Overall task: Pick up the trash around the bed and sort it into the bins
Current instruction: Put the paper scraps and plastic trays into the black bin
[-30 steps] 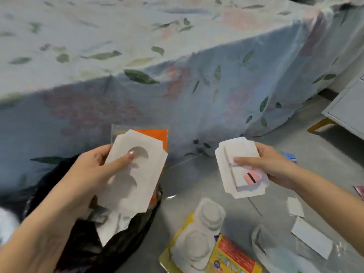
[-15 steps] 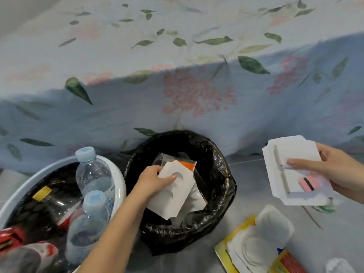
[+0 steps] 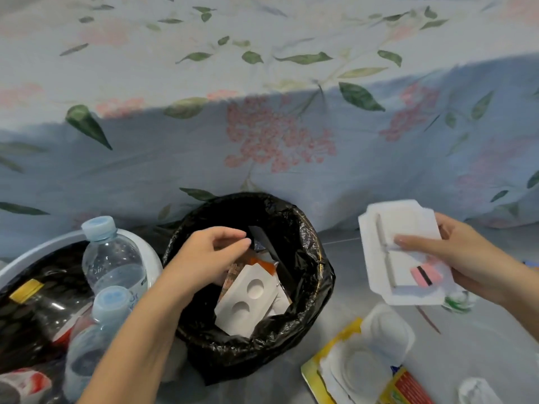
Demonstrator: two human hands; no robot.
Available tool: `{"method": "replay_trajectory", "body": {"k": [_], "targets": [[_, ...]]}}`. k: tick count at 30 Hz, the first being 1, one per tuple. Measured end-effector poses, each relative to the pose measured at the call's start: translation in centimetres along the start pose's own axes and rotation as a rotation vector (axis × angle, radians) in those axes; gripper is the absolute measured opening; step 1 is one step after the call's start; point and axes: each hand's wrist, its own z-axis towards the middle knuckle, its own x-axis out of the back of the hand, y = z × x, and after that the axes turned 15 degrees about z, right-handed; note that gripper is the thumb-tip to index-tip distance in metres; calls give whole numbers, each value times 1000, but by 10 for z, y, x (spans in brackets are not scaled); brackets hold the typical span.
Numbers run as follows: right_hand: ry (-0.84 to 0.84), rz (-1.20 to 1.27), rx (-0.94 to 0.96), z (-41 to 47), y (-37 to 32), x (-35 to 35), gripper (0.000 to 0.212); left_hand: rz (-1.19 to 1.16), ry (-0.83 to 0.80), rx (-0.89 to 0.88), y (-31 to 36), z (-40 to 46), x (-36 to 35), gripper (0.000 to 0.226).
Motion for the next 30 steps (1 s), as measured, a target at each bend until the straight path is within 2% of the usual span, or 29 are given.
{"method": "replay_trajectory", "body": {"k": [1,5,9,11,13,16,19,21,23,26,30], "targets": [[-34,33,41,5,-8,-9,73,-40,8,-28,8,-13,11,7],[-201,101,166,31,-43,-73,40,-84,91,-140,30,-56,52,16],[-387,-147,103,68,-30,-141,33,44,126,-183,27,-64,79,40],[-474,-358,64,89,-4,-168,30,124,159,-181,22,-59,84,34],[-514,-635,74,109,24,-190,36,180,182,-188,19,-53,82,14],[-536,-955,18,130,66,-211,54,268,180,-178,14,-45,77,14],[-598,-1204,-95,137,93,-217,60,302,169,-163,11,-39,74,10],[-600,-1331,-106,136,94,-215,63,322,176,-168,10,-35,71,11],[-573,-1398,1,127,80,-209,61,351,187,-182,12,-32,66,12],[-531,-1324,260,104,39,-189,49,413,178,-219,19,-29,55,12],[-385,-1206,506,58,-18,-117,27,474,128,-312,43,-31,26,13]]}}
